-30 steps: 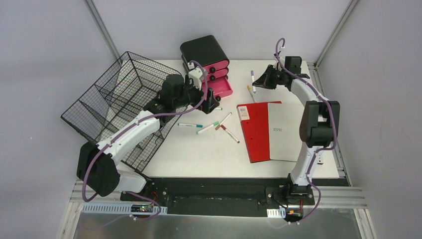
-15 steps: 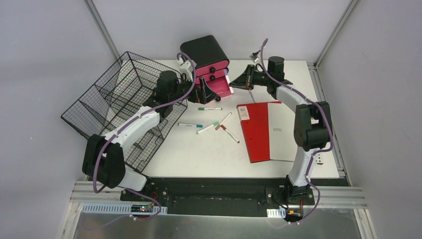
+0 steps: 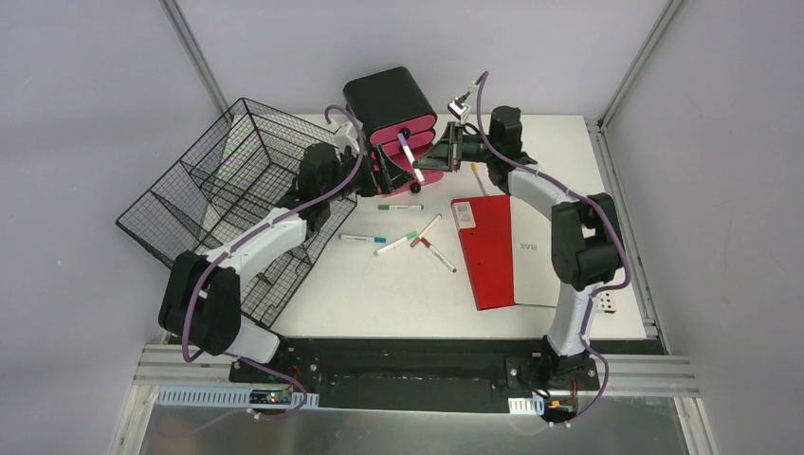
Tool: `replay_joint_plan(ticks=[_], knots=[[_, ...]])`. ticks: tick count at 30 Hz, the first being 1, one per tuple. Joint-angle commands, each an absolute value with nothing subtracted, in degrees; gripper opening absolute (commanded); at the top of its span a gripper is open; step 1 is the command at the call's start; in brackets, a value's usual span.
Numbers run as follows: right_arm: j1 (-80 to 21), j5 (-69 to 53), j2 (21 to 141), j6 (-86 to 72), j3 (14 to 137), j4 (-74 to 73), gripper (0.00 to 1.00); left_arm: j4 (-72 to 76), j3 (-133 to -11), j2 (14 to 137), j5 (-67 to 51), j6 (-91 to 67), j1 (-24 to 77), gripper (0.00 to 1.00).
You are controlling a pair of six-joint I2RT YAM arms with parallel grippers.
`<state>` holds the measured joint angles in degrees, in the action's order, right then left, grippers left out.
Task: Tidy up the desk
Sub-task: Place the stationery in the drawer.
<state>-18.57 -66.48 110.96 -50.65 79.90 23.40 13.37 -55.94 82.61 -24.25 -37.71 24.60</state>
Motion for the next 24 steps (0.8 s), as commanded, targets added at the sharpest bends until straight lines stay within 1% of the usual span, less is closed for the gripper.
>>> replay_joint_plan(ticks=[1,12,24], knots=[[-19.7,-68.5,109.9,-52.3,80.0,29.0,0.0,22.3,-53.5,81.7,-22.4,-43.0,23.4,0.96],[-21.4,-68.8,111.0,-51.7,79.9,29.1,0.0,29.2,-50.2,79.6,-21.5,-46.0,21.5,0.95],[-23.9,-69.9,111.7,-51.2,80.4,28.6,0.0,35.2,-47.5,80.3,-21.3,-51.1,20.0,0.93]])
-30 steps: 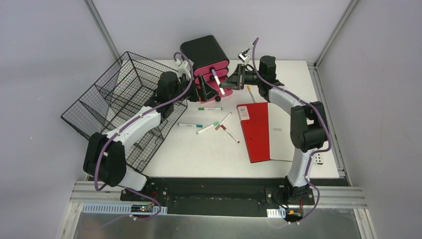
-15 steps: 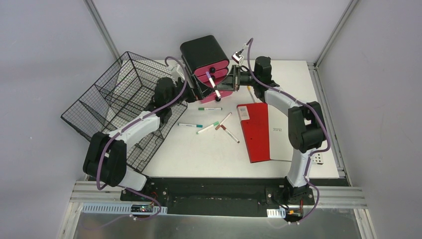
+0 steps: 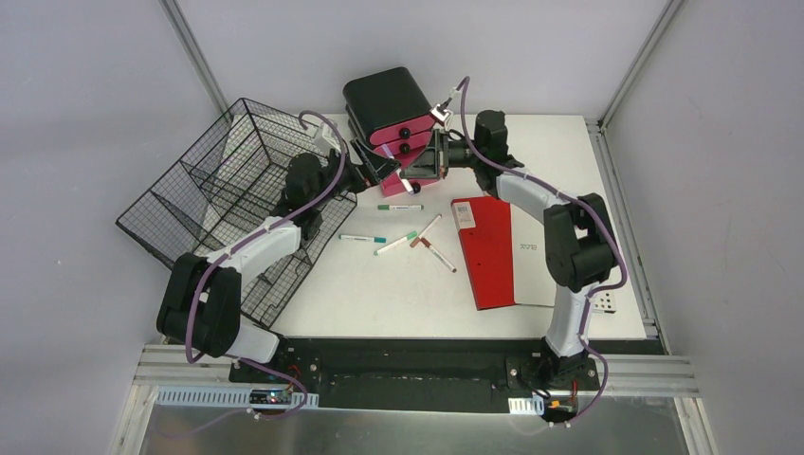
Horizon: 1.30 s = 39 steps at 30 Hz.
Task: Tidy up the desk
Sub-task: Place the stationery in the drawer.
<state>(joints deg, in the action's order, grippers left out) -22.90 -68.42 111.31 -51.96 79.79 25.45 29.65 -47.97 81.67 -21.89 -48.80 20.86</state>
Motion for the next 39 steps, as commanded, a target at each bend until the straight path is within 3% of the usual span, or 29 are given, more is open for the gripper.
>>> replay_joint_plan(ticks=[1,8,11,18,28,33,37,39], knots=[[-24.0,-69.9,111.7,-51.1,80.4,28.5,0.0,35.5,-47.5,80.4,-21.4,-51.1,19.9,0.92],[-25.2,-70.2,112.1,-51.1,80.7,28.5,0.0,36.8,-47.5,81.2,-22.7,-52.3,19.7,0.88],[-25.3,-70.2,112.2,-51.1,80.8,28.5,0.0,37.3,-47.8,81.8,-23.7,-53.3,19.6,0.8],[-25.3,-70.3,112.3,-51.1,80.9,28.5,0.0,37.4,-48.9,83.4,-26.4,-54.5,19.5,0.58],[-25.2,-70.4,112.3,-50.2,81.0,27.5,0.0,37.4,-50.1,84.5,-28.9,-54.4,19.6,0.0],[-25.2,-70.7,112.1,-47.4,81.4,24.9,0.0,37.5,-50.3,84.5,-29.3,-54.0,19.5,0.0],[-25.2,-71.6,111.6,-43.8,81.5,22.7,0.44,37.1,-50.4,84.5,-29.5,-53.3,19.4,0.0],[-25.1,-71.9,111.2,-38.2,82.0,17.5,0.57,36.3,-51.1,84.5,-30.2,-51.8,19.5,0.0]])
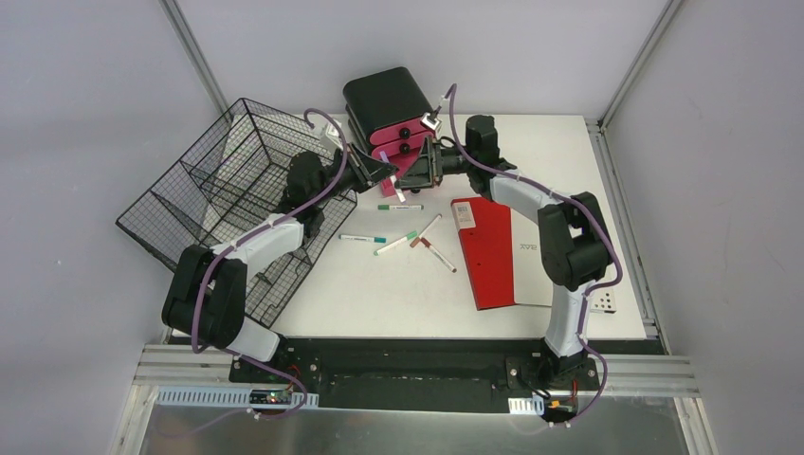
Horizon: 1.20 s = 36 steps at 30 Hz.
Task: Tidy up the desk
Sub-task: Place the stationery in the drawer.
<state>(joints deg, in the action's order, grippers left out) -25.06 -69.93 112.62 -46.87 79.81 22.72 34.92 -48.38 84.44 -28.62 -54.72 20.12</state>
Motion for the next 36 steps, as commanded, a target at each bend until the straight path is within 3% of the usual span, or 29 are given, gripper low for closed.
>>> replay_joint_plan(ticks=[1,6,9,22,27,31,36], knots=[[-25.1,-72.0,110.9,-34.2,82.7,13.3,0.61,35.6,-51.5,84.4,-30.5,-50.8,19.4,0.0],[-24.7,-63.0,109.8,1.9,92.7,-27.4,0.72,29.0,-53.5,83.4,-30.1,-44.6,19.4,0.0],[-24.1,-58.9,108.8,11.5,96.3,-36.4,0.73,23.0,-55.5,82.7,-28.9,-40.0,19.4,0.0],[-21.3,-47.5,100.2,26.7,98.1,-54.6,0.76,2.8,-64.4,82.7,-21.7,-21.5,19.9,0.0],[-18.4,-47.3,92.4,26.3,89.7,-49.1,0.81,-6.8,-70.8,84.9,-19.3,-13.4,22.5,0.0],[-14.8,-50.6,91.9,25.8,88.0,-48.8,0.82,-14.4,-77.2,87.9,-21.1,-2.1,25.7,0.0],[-10.5,-53.0,91.1,25.2,85.5,-47.1,0.82,-18.4,-81.8,91.6,-14.4,12.7,32.4,0.0]])
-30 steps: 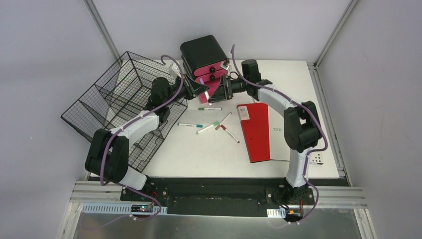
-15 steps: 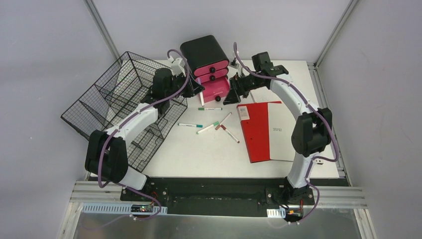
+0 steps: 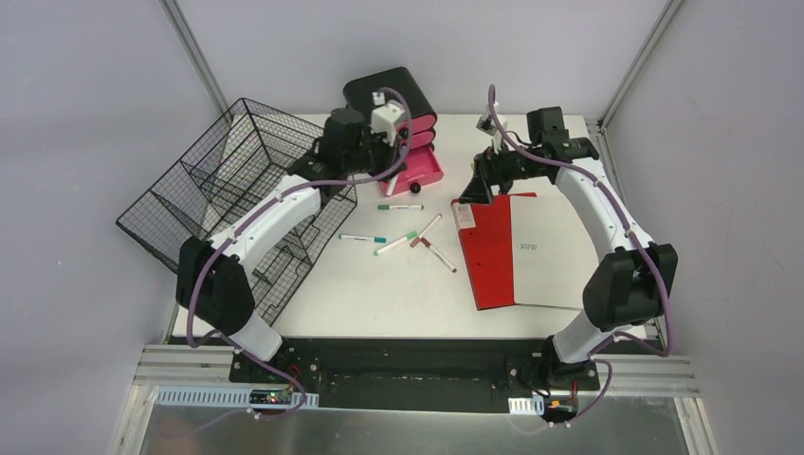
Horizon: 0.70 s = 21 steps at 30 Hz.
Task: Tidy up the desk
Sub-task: Place the stationery in the drawer.
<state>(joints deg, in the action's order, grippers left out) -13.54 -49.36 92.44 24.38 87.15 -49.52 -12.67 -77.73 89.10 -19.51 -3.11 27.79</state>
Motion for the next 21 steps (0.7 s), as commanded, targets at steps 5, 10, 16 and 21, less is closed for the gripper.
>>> replay_joint_plan(ticks=[5,10,16,21], knots=[[-5.7,-56.3,91.7,22.9,84.3,-45.8,0.83,-19.6,-87.2,97.8,-9.5,20.3,34.6,0.0],[-3.1,-56.3,92.5,21.2,83.9,-44.6,0.86,-20.1,-93.0,104.9,-4.7,26.9,34.5,0.0],[-2.1,-55.6,92.4,20.4,83.3,-43.4,0.86,-20.2,-98.9,112.8,-1.5,32.4,34.6,0.0],[-1.7,-55.7,92.9,20.0,83.1,-43.0,0.86,-20.1,-102.8,117.3,2.9,34.6,34.7,0.0]])
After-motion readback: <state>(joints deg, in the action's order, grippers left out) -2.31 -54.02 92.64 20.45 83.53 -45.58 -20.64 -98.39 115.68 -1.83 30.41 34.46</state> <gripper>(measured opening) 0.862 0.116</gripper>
